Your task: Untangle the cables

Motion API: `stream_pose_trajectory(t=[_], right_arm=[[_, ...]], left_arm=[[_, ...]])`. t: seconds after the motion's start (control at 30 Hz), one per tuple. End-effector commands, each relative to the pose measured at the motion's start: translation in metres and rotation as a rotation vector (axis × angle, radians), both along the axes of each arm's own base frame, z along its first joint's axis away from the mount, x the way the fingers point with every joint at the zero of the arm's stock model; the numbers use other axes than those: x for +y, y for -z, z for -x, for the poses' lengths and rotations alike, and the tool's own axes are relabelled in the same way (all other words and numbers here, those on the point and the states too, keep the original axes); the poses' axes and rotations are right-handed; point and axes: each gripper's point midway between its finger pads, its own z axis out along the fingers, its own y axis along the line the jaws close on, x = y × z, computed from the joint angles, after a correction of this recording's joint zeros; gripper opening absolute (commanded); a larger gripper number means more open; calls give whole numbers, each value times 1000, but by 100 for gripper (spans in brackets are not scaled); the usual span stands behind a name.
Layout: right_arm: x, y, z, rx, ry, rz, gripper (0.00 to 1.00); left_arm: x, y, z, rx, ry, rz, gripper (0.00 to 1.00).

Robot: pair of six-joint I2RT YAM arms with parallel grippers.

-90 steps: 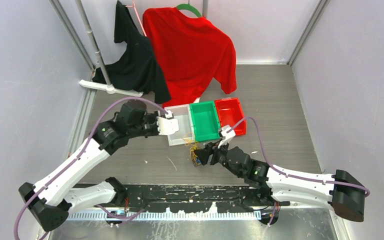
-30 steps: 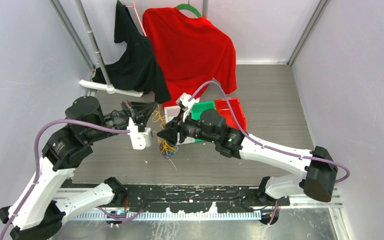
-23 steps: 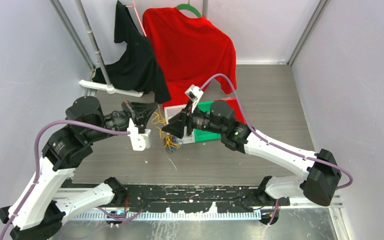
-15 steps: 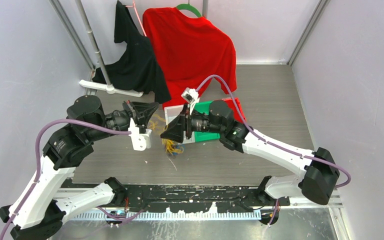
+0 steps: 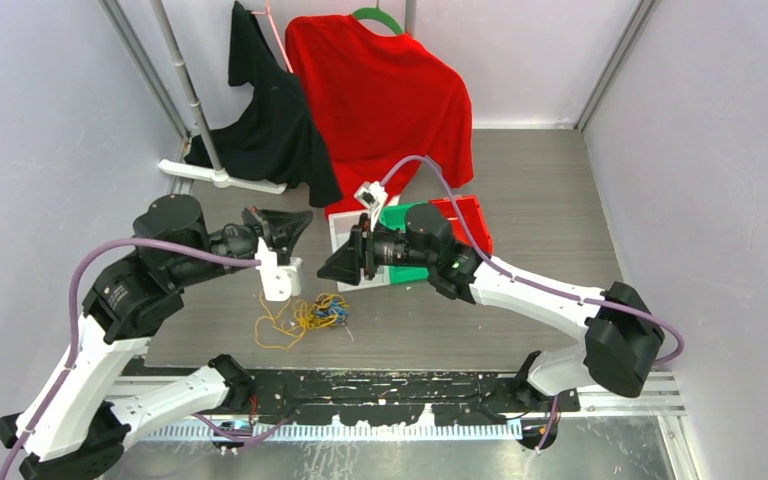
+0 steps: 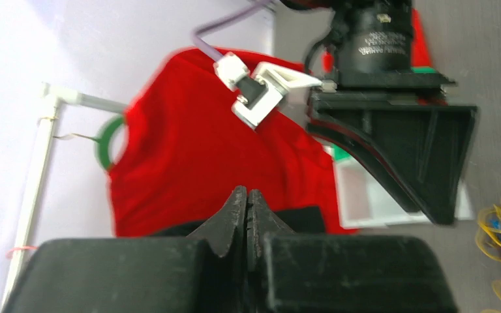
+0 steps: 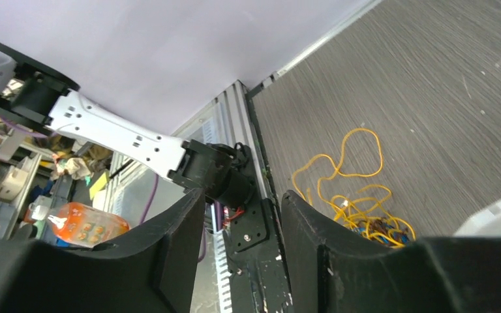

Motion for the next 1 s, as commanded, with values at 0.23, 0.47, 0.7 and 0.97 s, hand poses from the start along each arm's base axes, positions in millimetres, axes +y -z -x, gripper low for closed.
stream_pose_trajectory(t=[0.23,0.47,0.7,0.97], right_arm=[[-44,25,-18,-55,245,56,49],[-65,28,-28,-56,346,53,49],[-69,29,-31,-58,371,62,49],[-71,31,-35,-58,391,70,49]], left_arm=[[47,229,62,853,-161,-434,46],[59,295,87,1028,-136,-611,59],[56,336,88,1058,-224,-704,68],[63,378,43,845,-396,-741,56]])
